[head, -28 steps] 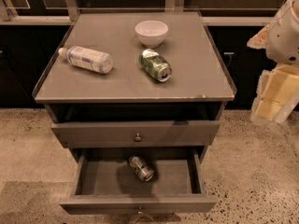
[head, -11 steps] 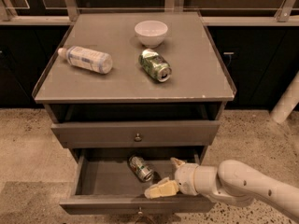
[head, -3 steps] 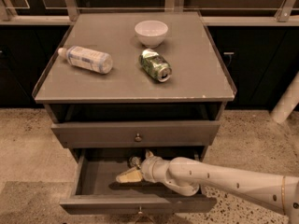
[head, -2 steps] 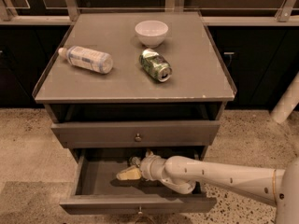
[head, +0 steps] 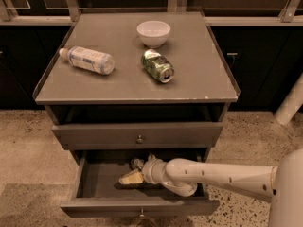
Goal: Pick 7up can from middle drawer and place on counter
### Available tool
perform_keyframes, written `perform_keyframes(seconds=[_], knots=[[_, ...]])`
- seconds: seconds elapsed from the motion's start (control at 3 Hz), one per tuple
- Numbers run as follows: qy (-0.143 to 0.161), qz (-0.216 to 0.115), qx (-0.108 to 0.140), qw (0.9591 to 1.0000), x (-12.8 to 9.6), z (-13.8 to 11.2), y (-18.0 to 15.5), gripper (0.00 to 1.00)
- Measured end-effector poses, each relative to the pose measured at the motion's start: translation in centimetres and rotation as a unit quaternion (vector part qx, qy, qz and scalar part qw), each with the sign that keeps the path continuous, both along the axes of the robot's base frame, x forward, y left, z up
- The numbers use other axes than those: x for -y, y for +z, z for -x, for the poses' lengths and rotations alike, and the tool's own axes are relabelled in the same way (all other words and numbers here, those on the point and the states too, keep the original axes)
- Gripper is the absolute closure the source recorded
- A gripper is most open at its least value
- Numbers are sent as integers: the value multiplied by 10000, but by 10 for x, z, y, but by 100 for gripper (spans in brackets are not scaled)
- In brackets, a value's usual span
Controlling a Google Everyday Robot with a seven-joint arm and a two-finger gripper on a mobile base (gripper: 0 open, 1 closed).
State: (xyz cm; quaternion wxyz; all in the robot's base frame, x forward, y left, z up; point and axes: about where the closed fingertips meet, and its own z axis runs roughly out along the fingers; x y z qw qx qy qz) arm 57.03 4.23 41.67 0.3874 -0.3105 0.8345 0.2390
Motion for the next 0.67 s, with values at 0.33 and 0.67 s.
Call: perform_keyframes(seconds=[0.33,0.67], knots=[[-105,178,-27,9998,7,-3,-12,0],[-209,332,-21,9992,13,-4,-21,0]])
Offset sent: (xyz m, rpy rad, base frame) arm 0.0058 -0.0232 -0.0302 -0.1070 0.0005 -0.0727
